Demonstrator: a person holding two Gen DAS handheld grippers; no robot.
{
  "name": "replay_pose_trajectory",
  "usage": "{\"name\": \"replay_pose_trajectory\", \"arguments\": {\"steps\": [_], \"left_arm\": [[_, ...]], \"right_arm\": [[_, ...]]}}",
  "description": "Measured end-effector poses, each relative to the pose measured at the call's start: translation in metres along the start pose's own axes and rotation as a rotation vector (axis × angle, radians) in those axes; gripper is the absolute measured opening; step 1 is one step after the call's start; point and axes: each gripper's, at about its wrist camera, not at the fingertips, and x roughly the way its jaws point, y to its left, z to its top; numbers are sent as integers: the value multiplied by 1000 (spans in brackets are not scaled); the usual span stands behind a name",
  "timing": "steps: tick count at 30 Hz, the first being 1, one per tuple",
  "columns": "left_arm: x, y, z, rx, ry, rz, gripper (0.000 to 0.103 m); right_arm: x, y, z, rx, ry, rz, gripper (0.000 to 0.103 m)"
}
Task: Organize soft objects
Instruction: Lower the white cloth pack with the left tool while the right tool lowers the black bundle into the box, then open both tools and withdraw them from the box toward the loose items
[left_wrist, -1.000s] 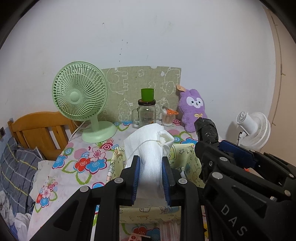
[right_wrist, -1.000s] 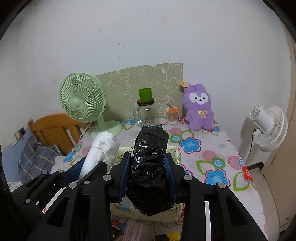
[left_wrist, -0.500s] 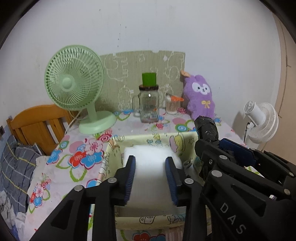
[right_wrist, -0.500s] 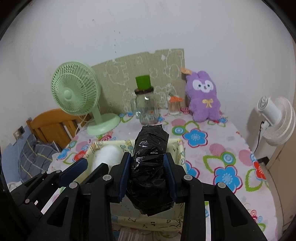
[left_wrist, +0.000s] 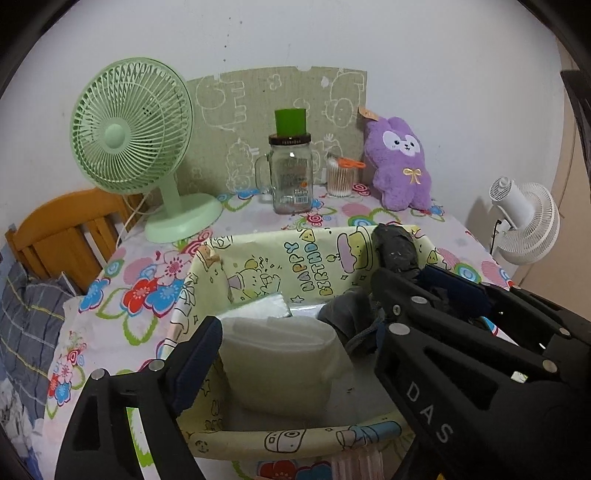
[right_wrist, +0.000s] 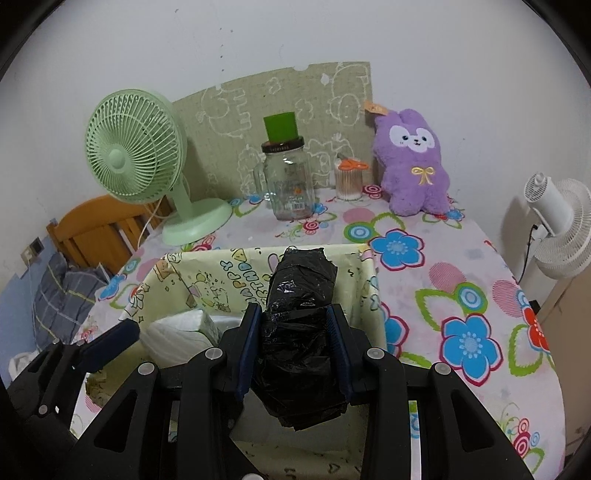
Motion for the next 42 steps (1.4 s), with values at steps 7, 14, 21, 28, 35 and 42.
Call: {"name": "replay_pose_trajectory", "arguments": {"steps": [7, 14, 21, 28, 35, 42], "left_arm": [[9, 4, 1, -18, 27, -15, 88], [11, 7, 0, -28, 44, -8, 89], [4, 9, -1, -38, 33, -14, 96], [-7, 5, -3, -29, 12, -20, 99], [-22, 1, -5, -20, -11, -33, 99], [-46, 0, -6, -12, -60, -47, 99]], "right_arm": [[7, 1, 3, -13, -10, 5, 40], [11, 1, 2, -1, 7, 35, 66], [-2, 4, 1, -5, -31, 14, 88], [-17, 3, -1, -5, -47, -7, 89], [-33, 2, -5, -2, -49, -29, 89], [-58, 6, -6, -12, -82, -60, 96]]}}
